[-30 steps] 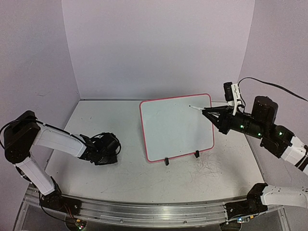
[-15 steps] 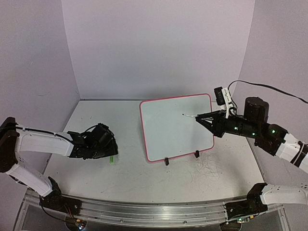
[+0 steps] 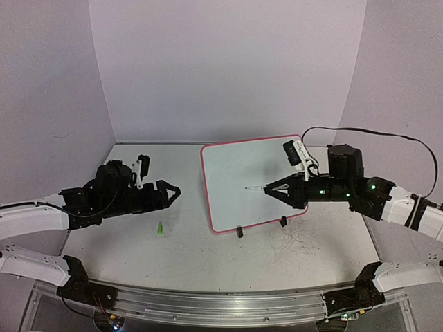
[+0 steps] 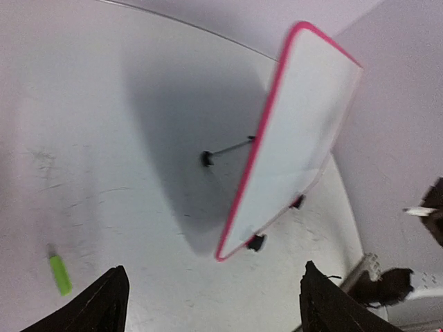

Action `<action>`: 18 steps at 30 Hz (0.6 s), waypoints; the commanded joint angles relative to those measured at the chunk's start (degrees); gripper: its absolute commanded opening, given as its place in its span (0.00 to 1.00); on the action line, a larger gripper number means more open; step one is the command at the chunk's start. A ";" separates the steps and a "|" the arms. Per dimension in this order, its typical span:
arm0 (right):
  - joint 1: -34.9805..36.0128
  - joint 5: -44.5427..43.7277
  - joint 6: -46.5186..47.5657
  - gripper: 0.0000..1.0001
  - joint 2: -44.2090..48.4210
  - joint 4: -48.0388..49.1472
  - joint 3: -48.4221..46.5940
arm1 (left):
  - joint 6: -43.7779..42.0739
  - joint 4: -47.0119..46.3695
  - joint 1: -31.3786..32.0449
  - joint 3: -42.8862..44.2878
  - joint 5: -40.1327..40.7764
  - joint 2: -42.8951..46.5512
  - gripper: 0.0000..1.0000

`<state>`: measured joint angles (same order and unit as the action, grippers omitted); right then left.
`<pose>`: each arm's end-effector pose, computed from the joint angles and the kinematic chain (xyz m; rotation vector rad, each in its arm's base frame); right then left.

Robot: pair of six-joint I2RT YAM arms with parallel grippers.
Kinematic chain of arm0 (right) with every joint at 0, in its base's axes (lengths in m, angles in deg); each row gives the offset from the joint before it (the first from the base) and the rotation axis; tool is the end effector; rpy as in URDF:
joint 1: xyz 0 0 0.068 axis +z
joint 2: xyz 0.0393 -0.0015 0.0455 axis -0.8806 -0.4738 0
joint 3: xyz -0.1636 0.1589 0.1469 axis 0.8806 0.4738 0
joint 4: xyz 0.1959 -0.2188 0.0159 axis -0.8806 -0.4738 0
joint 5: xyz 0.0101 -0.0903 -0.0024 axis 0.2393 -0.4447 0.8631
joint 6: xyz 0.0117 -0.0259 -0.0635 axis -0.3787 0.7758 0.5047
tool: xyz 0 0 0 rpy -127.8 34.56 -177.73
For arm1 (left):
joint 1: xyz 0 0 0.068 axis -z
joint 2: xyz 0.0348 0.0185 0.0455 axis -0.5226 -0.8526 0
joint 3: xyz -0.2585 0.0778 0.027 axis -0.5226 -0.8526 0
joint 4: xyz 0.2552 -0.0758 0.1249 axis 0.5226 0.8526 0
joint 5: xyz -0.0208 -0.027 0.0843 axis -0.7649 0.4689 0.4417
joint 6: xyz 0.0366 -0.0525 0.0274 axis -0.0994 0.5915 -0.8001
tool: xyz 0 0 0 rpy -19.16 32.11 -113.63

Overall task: Write a sentence on the whiteboard
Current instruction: Pass from the right arm to the left

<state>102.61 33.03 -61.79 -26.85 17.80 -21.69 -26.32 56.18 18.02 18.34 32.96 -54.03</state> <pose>0.2037 0.2150 0.2957 -0.8445 1.8172 1.1460 0.1897 -0.2131 0.2307 0.0384 2.1820 -0.8730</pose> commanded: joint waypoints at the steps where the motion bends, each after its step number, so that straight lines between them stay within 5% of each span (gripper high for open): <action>1: 5.14 3.44 0.56 0.00 -4.33 0.39 -3.31 | -7.28 -15.11 1.15 3.04 -21.98 -0.32 0.86; 12: 12.05 12.44 2.51 0.00 -12.67 1.93 -7.30 | -16.70 -21.29 8.70 9.54 -41.58 -12.03 0.81; 18: 12.30 15.50 2.67 0.00 -13.29 2.81 -7.96 | -17.46 -22.68 10.15 9.44 -45.82 -14.68 0.68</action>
<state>114.53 44.83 -59.98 -39.72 17.78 -26.81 -41.72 37.62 27.36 25.96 -7.25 -67.62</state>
